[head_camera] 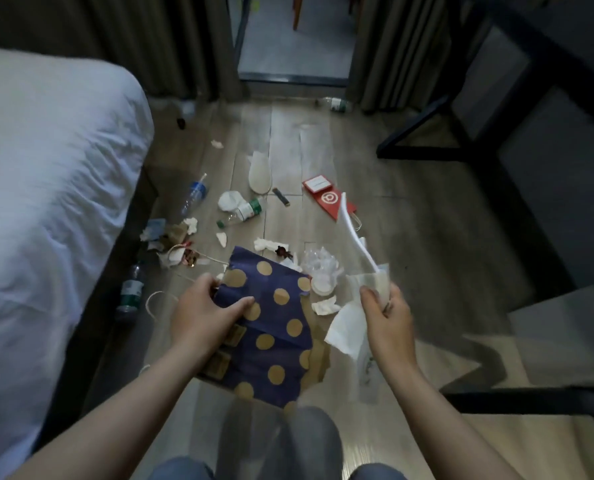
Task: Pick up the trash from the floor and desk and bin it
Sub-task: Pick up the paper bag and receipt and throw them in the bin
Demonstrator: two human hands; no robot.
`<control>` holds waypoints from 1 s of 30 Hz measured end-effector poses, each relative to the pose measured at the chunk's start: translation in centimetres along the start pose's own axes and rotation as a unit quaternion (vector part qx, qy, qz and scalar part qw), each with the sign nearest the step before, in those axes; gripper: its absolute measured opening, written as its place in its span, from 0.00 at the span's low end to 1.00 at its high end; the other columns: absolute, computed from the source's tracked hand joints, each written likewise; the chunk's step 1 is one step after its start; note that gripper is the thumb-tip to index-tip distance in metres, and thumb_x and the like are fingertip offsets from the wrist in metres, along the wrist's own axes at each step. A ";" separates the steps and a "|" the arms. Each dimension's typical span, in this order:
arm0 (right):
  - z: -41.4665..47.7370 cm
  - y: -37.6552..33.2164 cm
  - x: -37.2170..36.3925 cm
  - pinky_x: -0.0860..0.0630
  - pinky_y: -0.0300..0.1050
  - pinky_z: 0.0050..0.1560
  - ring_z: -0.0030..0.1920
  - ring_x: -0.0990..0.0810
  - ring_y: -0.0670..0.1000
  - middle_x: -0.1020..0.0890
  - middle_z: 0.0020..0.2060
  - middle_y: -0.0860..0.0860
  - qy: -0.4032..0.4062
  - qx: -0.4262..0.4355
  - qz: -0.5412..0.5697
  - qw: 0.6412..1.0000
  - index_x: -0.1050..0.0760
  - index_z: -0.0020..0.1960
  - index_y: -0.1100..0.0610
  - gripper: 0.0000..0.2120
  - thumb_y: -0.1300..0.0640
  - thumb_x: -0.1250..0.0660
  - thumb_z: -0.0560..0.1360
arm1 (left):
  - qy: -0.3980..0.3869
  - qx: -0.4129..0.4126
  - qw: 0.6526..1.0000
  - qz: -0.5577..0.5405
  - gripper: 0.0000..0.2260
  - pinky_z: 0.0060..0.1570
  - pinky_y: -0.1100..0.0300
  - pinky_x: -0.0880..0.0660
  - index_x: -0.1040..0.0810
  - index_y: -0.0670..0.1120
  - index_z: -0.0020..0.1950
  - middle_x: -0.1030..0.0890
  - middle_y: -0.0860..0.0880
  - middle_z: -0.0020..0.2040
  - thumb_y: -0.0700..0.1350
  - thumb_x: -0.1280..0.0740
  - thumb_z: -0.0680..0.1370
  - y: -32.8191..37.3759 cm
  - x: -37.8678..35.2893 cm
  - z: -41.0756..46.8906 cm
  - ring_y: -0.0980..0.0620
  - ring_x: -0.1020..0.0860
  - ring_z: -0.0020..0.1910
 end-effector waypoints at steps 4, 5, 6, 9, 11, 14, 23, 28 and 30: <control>-3.7 -11.2 5.8 0.22 0.44 0.39 0.41 0.20 0.49 0.21 0.40 0.49 0.036 0.007 0.006 0.999 0.27 0.47 0.43 0.04 0.52 0.37 0.79 | -0.005 -0.015 1.000 -0.004 0.16 0.39 0.52 0.24 0.26 0.52 0.44 0.21 0.55 0.40 0.58 0.25 0.66 9.3 7.6 -3.4 0.55 0.23 0.39; -4.8 -13.8 7.3 0.22 0.43 0.40 0.42 0.20 0.48 0.21 0.41 0.48 0.043 0.005 0.004 0.999 0.27 0.49 0.43 0.03 0.51 0.37 0.79 | -0.006 -0.023 1.000 -0.005 0.16 0.39 0.52 0.24 0.27 0.52 0.44 0.21 0.55 0.40 0.58 0.25 0.66 11.7 9.5 -4.5 0.56 0.23 0.39; -5.7 -16.5 8.9 0.23 0.40 0.40 0.44 0.21 0.46 0.22 0.42 0.46 0.052 0.002 0.006 0.999 0.27 0.52 0.44 0.03 0.51 0.37 0.79 | -0.004 -0.030 1.000 -0.007 0.15 0.37 0.54 0.25 0.27 0.52 0.43 0.21 0.55 0.39 0.57 0.25 0.66 14.2 11.5 -5.6 0.56 0.23 0.38; -8.7 -23.9 13.6 0.25 0.36 0.42 0.46 0.22 0.42 0.23 0.45 0.41 0.077 0.006 -0.003 0.997 0.29 0.59 0.47 0.09 0.49 0.37 0.79 | -0.008 -0.035 0.999 -0.004 0.15 0.34 0.58 0.28 0.27 0.52 0.42 0.22 0.55 0.38 0.57 0.25 0.66 21.3 17.2 -8.4 0.57 0.24 0.37; -11.1 -28.0 16.3 0.26 0.33 0.41 0.46 0.23 0.41 0.24 0.45 0.40 0.088 0.004 -0.013 0.996 0.30 0.59 0.46 0.09 0.49 0.37 0.79 | -0.023 -0.047 0.999 0.001 0.16 0.34 0.56 0.28 0.28 0.53 0.41 0.22 0.56 0.37 0.58 0.25 0.65 25.3 20.2 -10.5 0.58 0.24 0.37; -13.2 -33.6 20.2 0.24 0.35 0.41 0.46 0.22 0.43 0.24 0.45 0.40 0.110 0.027 -0.012 0.994 0.31 0.58 0.45 0.10 0.49 0.36 0.78 | -0.025 -0.079 0.996 -0.017 0.17 0.35 0.54 0.26 0.30 0.54 0.38 0.21 0.56 0.36 0.60 0.25 0.64 30.9 23.5 -13.1 0.57 0.23 0.36; -17.8 -43.7 28.9 0.27 0.39 0.43 0.45 0.20 0.43 0.19 0.44 0.45 0.192 0.127 0.062 0.971 0.24 0.57 0.50 0.08 0.55 0.35 0.78 | -0.022 -0.177 0.979 -0.099 0.11 0.36 0.55 0.23 0.27 0.52 0.41 0.19 0.55 0.38 0.51 0.25 0.69 40.1 28.1 -18.0 0.57 0.21 0.36; -22.2 -46.0 29.0 0.26 0.37 0.43 0.44 0.20 0.37 0.19 0.42 0.41 0.253 0.147 0.075 0.953 0.25 0.49 0.41 0.07 0.54 0.35 0.78 | -0.057 -0.236 0.961 -0.131 0.06 0.35 0.60 0.24 0.23 0.53 0.45 0.18 0.58 0.39 0.46 0.28 0.72 42.0 30.4 -18.3 0.60 0.20 0.39; -24.4 -46.6 28.6 0.26 0.35 0.42 0.44 0.20 0.38 0.18 0.42 0.40 0.279 0.151 0.075 0.945 0.25 0.50 0.41 0.07 0.54 0.35 0.79 | -0.077 -0.256 0.951 -0.155 0.07 0.36 0.59 0.23 0.23 0.53 0.46 0.18 0.57 0.40 0.45 0.28 0.72 42.2 31.2 -18.4 0.59 0.20 0.39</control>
Point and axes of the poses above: each hand's wrist, its own z-axis towards the middle knuckle, its own x-axis out of the back of the hand, y = z × x, the point moved 4 cm from there along z, towards the middle knuckle
